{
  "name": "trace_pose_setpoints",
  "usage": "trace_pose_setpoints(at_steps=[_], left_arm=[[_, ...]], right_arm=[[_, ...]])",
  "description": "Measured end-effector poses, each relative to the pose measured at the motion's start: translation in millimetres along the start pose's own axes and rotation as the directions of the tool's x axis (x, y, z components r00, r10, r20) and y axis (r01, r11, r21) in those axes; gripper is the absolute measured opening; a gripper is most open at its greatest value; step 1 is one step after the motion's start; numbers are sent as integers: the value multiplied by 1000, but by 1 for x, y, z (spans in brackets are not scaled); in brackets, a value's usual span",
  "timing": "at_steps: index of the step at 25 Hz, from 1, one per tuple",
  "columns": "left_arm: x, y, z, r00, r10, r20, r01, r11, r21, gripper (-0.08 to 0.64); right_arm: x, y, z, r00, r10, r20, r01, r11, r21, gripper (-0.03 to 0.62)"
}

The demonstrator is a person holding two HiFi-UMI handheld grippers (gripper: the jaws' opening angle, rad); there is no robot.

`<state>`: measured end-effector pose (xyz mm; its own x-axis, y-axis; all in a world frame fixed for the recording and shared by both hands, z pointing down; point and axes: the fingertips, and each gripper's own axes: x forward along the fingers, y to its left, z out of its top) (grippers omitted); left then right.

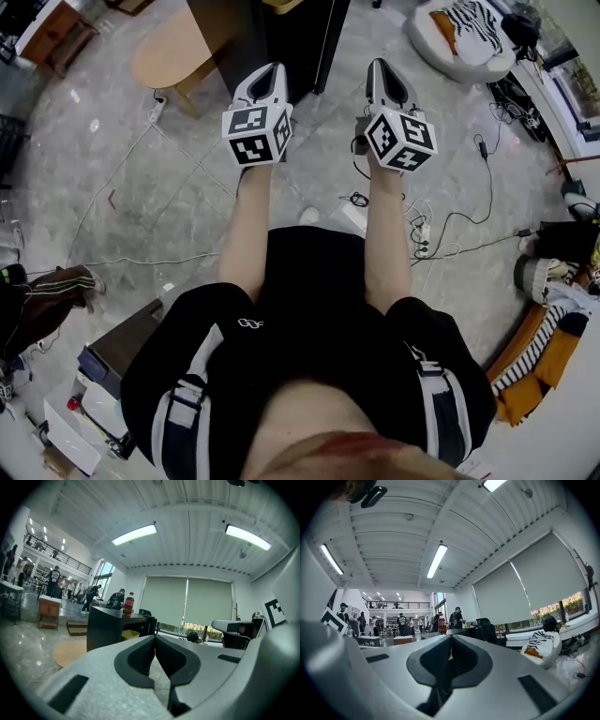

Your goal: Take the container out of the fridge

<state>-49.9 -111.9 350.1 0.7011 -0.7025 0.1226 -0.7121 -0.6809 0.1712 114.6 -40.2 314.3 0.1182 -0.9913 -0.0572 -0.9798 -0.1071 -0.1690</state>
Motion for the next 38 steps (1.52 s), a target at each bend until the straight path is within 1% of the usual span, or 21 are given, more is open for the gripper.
trace_pose_setpoints(at_steps=[2, 5, 9, 12, 17, 19, 22, 25, 31, 38], left_arm=[[14, -7, 4, 1000, 12, 11, -12, 1000, 0, 9], [35, -20, 4, 1000, 6, 20, -6, 1000, -2, 9], [60, -32, -5, 1000, -13, -17, 13, 1000, 23, 10], [76, -37, -4, 1000, -16, -20, 16, 999, 39, 10], [104, -35, -5, 1000, -16, -9, 16, 999, 50, 10], [118, -36, -4, 1000, -22, -1, 22, 999, 42, 9], [145, -43, -5, 999, -41, 3, 41, 999, 32, 9], [171, -47, -7, 999, -51, -7, 51, 999, 19, 9], [230, -24, -19, 997, -40, -61, 40, 999, 4, 10], [295, 12, -20, 995, -38, -93, 36, 999, -14, 9]], right_arm=[[7, -18, 3, 1000, 4, 3, -4, 1000, 14, 12], [19, -39, -5, 1000, 12, -15, -12, 1000, 24, 12], [27, -64, -17, 999, 1, -37, 1, 998, 57, 12], [34, -83, -15, 1000, -14, -24, 16, 997, 78, 12], [57, -101, -29, 999, -22, -37, 25, 995, 98, 12], [67, -105, -29, 999, -13, -38, 16, 996, 86, 12], [86, -110, -29, 999, 20, -41, -18, 998, 63, 12], [106, -120, -32, 998, 45, -52, -42, 997, 65, 12], [165, -140, -64, 994, 45, -102, -34, 994, 106, 12], [253, -133, -83, 985, 101, -142, -85, 990, 112, 12]])
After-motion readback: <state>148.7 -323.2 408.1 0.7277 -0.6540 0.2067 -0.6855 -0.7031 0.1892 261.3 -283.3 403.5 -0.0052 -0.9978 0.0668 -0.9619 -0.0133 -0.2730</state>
